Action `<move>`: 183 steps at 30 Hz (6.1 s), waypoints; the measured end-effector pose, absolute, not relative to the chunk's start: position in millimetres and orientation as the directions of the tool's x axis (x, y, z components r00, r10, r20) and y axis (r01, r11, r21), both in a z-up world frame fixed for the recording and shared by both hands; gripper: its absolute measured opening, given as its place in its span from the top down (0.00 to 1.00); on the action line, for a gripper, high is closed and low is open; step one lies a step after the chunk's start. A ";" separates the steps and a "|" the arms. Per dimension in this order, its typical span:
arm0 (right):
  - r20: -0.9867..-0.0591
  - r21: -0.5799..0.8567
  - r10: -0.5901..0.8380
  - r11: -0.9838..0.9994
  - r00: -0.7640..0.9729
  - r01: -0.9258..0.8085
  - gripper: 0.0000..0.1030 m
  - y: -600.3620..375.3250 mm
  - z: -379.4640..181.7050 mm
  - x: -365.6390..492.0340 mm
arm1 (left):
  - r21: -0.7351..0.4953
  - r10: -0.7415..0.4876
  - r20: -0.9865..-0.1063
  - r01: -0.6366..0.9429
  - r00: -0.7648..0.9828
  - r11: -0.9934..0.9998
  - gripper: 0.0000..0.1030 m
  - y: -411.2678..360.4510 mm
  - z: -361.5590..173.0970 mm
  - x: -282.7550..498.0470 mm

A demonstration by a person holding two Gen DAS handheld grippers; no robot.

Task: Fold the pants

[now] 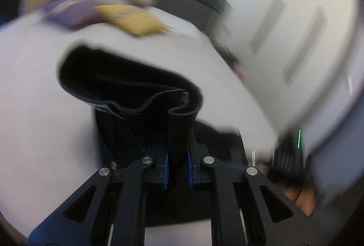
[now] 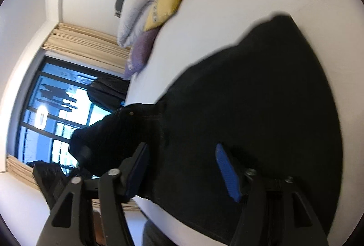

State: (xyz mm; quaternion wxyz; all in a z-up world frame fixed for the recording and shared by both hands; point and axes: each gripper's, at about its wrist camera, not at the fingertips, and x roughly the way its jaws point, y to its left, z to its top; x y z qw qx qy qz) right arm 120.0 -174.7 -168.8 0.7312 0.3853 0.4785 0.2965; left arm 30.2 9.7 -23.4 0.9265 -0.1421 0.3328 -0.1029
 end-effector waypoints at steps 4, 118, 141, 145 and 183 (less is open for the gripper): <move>-0.421 0.874 0.825 0.480 0.377 -0.075 0.18 -199.9 -148.5 138.9 | -0.211 -0.316 -0.665 0.236 0.677 0.949 0.90 -72.2 -58.9 31.5; -0.561 0.802 0.727 0.596 0.396 0.042 0.23 -264.7 -185.3 133.4 | -0.060 -0.076 -0.823 0.047 0.563 0.997 0.14 3.5 -130.7 144.6; -0.757 0.568 0.575 0.814 0.310 -0.122 0.78 -219.9 -176.5 132.0 | -0.352 -0.358 -0.865 0.084 0.352 0.932 0.59 5.1 -172.2 194.8; -0.776 0.452 0.504 0.864 0.379 -0.223 0.82 -202.5 -143.8 125.2 | -0.324 -0.332 -0.858 0.087 0.391 0.942 0.73 -0.2 -155.0 193.0; -0.118 -0.110 0.056 0.992 0.991 -0.069 0.00 -237.3 81.8 -26.7 | 0.167 0.277 -0.232 -0.242 0.933 0.956 0.00 -80.6 67.0 -1.4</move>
